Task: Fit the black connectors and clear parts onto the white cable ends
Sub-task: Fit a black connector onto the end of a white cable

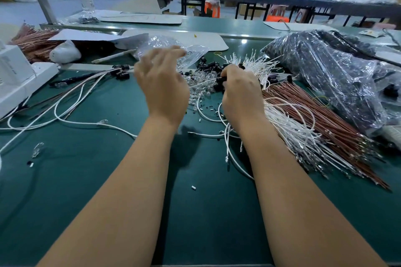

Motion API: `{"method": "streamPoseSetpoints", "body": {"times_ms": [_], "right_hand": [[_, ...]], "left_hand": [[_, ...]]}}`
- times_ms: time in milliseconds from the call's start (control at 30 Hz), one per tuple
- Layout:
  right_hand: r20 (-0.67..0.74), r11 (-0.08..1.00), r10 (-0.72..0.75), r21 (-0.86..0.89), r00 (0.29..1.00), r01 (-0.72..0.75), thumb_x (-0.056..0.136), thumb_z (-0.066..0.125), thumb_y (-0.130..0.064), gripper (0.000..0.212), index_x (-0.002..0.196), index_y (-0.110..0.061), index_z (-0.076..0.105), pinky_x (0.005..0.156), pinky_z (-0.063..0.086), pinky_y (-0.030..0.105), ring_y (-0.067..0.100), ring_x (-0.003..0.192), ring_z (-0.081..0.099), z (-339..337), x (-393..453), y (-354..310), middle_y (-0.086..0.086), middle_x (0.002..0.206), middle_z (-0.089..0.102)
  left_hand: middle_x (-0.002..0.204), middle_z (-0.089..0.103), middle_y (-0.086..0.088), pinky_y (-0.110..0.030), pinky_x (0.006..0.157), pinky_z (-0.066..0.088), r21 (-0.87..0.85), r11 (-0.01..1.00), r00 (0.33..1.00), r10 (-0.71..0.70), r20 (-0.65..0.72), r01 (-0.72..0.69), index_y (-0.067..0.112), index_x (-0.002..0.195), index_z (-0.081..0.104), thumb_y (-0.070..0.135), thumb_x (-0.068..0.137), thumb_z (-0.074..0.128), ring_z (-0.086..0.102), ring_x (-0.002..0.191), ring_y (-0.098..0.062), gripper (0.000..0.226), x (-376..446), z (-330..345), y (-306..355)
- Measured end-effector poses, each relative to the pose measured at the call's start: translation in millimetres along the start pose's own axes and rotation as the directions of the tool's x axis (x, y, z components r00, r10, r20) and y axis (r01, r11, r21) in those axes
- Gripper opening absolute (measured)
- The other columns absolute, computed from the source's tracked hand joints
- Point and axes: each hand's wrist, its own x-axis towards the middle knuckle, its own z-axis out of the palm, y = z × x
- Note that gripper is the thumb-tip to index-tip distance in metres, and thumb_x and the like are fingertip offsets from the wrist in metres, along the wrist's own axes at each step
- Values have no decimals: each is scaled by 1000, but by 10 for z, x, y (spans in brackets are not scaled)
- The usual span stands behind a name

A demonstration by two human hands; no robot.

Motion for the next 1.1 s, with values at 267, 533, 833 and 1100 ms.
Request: {"method": "streamPoseSetpoints", "body": {"times_ms": [267,533,833,1100], "right_hand": [[45,996,-89,-10,995,89,91,47,-1,24,112,-13,53,77,38,35,26,93,51,9,-13,-46,6,103,62],[62,995,42,-95,997,-36,90,47,3,31,114,-17,51,53,37,25,23,78,64,-26,6,91,1,95,69],[21,979,87,-187,996,-81,88,47,5,24,108,-7,53,61,31,32,26,69,50,-91,9,118,5,80,61],[2,992,-29,-126,1000,29,90,38,-1,21,104,-8,52,75,32,36,28,82,49,-65,-4,-98,10,96,62]], "left_hand": [[81,72,-7,-41,74,46,-107,990,909,131,396,-97,13,93,73,15,95,51,63,80,-33,22,-76,95,86],[89,72,-4,-38,86,44,130,990,947,3,321,-47,20,103,71,28,99,48,64,87,-28,25,23,88,-129],[89,65,0,-37,90,23,274,962,961,-69,269,-8,20,103,68,13,91,51,49,107,-26,23,-32,133,-154],[107,65,-5,-36,90,27,75,965,879,194,435,-250,14,107,68,11,95,46,44,114,-28,25,-136,310,92]]}}
